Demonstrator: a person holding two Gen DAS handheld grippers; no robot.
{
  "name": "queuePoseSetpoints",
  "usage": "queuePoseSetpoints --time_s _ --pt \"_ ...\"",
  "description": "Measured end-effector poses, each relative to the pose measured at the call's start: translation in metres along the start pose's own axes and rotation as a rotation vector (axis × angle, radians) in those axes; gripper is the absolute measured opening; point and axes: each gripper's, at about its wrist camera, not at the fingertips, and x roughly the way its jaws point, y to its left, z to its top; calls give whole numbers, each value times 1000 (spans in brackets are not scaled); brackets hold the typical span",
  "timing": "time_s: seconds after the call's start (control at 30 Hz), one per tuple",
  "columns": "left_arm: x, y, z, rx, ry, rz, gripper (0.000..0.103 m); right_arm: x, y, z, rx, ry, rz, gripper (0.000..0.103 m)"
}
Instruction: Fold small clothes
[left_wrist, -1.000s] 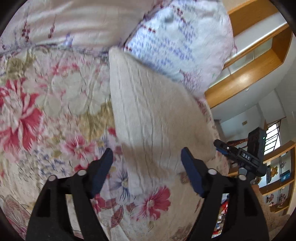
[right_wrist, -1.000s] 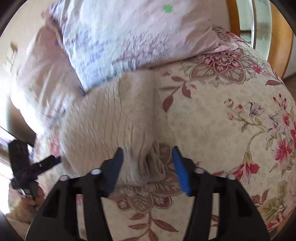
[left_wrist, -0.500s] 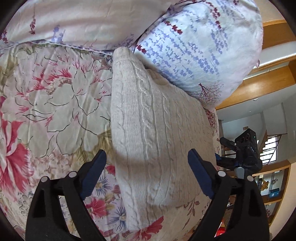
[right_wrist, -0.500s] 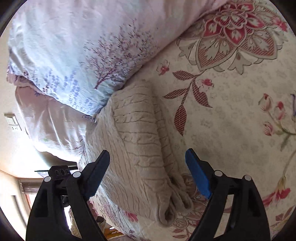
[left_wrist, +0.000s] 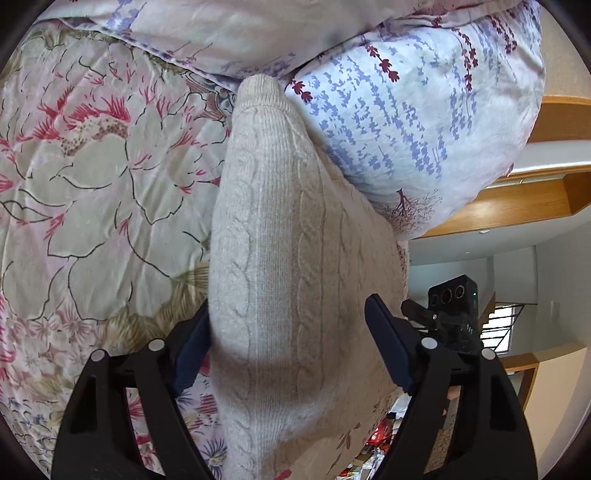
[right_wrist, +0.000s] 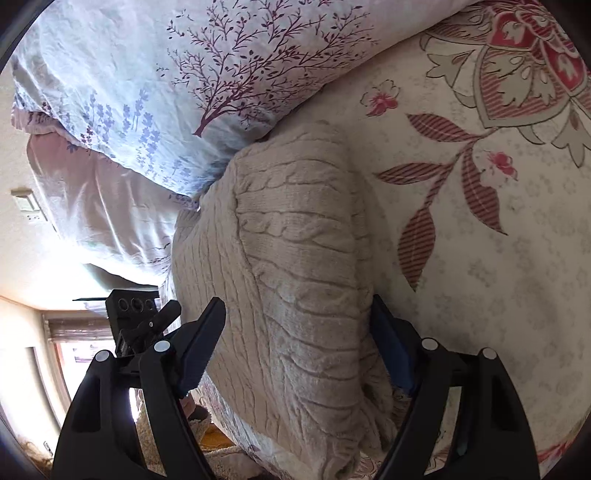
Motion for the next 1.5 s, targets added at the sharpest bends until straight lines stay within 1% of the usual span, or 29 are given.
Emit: queuePoseSetpoints --time_s 0.07,0.1,0.13,0.2,0.23,0.27,0.3,0.33,0.4,0.53,0.67,0.8,0.9,1.0,1.07,1.13,1.17,1.23,1.27,1.33,1.4,1.47,1.5 --pt "-2 0 -1 -8 -7 -7 78 4 0 -1 -7 7 25 78" --pt "-7 6 -3 -12 -9 -10 77 6 0 -3 -10 6 40 77" --pt "-6 7 -3 -17 -11 -13 75 9 0 -5 -13 21 61 74" --pt "-6 9 -5 -30 -14 -21 70 12 -2 -6 -9 22 83 68" --pt "-8 13 -6 -37 -17 -24 65 13 -3 -7 -4 21 95 62" --pt "-9 14 -7 -42 -23 -24 63 15 -6 -8 5 21 100 55" --pt "-10 15 -8 -47 -34 -25 58 17 -8 -10 23 17 125 41" --pt "-12 15 -10 -48 -44 -27 51 17 -8 -13 25 3 145 39" --pt "-17 15 -12 -42 -61 -30 43 15 -4 -17 15 -29 165 38" --pt "-28 12 -13 -25 -66 -47 38 11 7 -23 18 -67 226 36" --pt "-51 4 -15 15 -80 -50 38 13 28 -31 -17 -64 265 35" --pt "-87 6 -15 25 -101 -53 38 25 48 -40 -38 -55 313 35" --pt "-117 12 -19 49 -102 -39 38 41 67 -49 -74 -48 326 35" --pt "-139 29 -22 58 -101 2 38 64 84 -61 -111 -33 293 35" --pt "-145 46 -23 54 -99 56 39 82 92 -67 -133 -18 243 35" --pt "-142 66 -27 39 -95 127 39 102 92 -74 -135 -14 185 35" --pt "-140 76 -29 27 -97 153 40 105 90 -75 -127 -26 188 35" --pt "-139 91 -31 -7 -124 126 42 107 82 -75 -83 -52 220 35" --pt "-138 93 -32 -11 -138 122 45 107 80 -75 -75 -60 219 35" --pt "-133 93 -37 27 -165 161 54 108 79 -75 -83 -68 191 35" --pt "-131 91 -41 59 -187 179 56 109 81 -75 -85 -59 160 37" --pt "-133 90 -43 63 -197 191 57 110 85 -73 -91 -45 135 40" --pt "-134 87 -43 68 -204 192 56 107 88 -74 -98 -38 117 43"
